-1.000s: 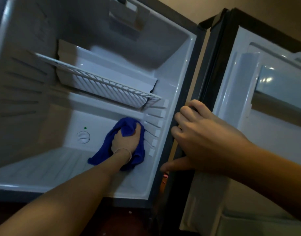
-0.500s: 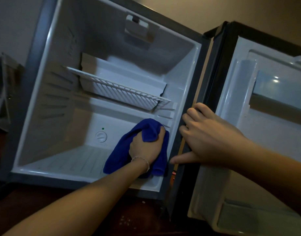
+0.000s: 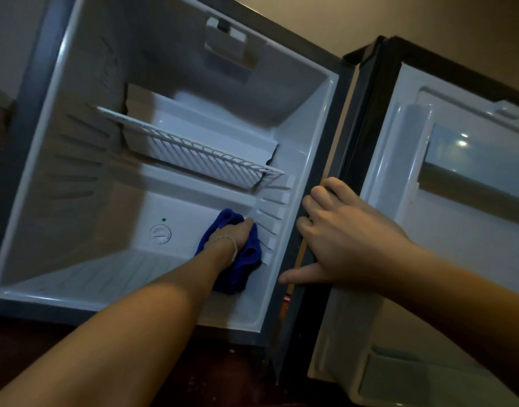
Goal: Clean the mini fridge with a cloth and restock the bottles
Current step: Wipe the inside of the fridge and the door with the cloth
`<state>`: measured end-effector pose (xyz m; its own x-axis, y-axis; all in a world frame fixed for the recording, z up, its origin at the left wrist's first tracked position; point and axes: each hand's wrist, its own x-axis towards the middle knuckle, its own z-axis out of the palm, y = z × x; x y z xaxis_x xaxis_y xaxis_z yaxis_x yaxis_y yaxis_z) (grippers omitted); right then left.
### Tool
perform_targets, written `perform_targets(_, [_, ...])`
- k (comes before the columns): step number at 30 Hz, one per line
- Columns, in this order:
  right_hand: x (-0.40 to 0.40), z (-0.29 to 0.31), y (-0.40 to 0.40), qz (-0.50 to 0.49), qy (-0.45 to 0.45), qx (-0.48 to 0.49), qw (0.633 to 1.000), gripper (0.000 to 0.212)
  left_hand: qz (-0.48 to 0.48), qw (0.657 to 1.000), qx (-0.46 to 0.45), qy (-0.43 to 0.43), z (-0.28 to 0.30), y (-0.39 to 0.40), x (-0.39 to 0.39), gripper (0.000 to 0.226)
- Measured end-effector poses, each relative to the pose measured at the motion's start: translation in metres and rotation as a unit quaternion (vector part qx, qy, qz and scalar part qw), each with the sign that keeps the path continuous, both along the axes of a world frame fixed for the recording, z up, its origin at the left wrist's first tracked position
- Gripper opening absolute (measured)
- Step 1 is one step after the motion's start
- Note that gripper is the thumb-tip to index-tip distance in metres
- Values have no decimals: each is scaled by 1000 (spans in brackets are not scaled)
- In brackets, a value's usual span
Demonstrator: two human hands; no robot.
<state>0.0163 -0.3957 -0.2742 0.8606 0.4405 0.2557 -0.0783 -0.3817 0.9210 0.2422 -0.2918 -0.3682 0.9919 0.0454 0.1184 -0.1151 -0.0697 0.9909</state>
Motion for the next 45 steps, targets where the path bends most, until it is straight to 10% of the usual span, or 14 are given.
perform_targets(12, [0,-2,0,13,-11,-8,1000,110,24,991,97,-86,-8,11,-83,63])
perform_targets(19, [2,-1,-1,19,-12,-12,1000,109,54,996,21,-71,5,1,-84,138])
perform_targets(30, [1,0,0,3,0,1,1000,111,169,961,-2,-220,18,-8,-39,26])
perform_targets(45, [-1,-2,3,-7,-1,3,1000,109,159,910,21,-382,-12,-6,-71,37])
